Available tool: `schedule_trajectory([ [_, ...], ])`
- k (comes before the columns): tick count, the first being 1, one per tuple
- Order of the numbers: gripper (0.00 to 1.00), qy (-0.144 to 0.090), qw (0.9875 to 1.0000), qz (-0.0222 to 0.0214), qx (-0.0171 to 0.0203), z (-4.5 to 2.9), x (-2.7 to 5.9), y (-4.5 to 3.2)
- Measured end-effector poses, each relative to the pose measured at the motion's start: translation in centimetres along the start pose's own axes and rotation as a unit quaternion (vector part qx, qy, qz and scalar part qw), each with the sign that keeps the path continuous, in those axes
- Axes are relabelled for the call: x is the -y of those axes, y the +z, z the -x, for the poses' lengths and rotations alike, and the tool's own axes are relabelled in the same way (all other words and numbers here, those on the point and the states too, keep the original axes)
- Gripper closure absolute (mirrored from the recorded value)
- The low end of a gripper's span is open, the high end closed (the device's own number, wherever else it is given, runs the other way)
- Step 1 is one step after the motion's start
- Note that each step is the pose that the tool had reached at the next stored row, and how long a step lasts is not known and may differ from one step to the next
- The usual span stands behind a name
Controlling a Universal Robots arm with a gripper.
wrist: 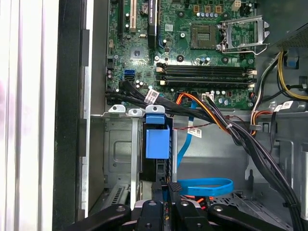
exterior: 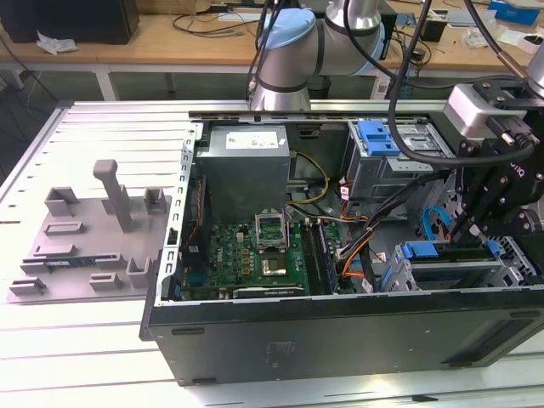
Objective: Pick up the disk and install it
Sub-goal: 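Insert the second disk wire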
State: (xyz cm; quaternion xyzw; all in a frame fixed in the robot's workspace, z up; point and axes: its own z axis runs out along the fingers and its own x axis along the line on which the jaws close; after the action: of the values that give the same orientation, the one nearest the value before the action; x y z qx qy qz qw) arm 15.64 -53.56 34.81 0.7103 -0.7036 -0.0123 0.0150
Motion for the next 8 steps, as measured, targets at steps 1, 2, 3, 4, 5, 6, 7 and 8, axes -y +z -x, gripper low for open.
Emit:
schedule_trajectory([
  [1, 0.84, 0.000, 1.0000, 0.0000, 0.0000, 0.00, 0.00, 0.04],
  [2, 0.84, 0.000, 1.0000, 0.0000, -0.0001, 0.00, 0.00, 0.06],
  [3, 0.84, 0.000, 1.0000, 0.0000, 0.0000, 0.00, 0.00, 0.09],
  [4, 0.84, 0.000, 1.0000, 0.0000, 0.0000, 0.00, 0.00, 0.11],
  [5, 0.84, 0.000, 1.0000, 0.0000, 0.0000, 0.00, 0.00, 0.12],
  [6, 0.84, 0.000, 1.0000, 0.0000, 0.0000, 0.00, 0.01, 0.14],
  [7, 0.84, 0.000, 1.0000, 0.0000, 0.0000, 0.00, 0.01, 0.15],
  [8, 0.84, 0.000, 1.0000, 0.0000, 0.0000, 0.01, 0.01, 0.16],
])
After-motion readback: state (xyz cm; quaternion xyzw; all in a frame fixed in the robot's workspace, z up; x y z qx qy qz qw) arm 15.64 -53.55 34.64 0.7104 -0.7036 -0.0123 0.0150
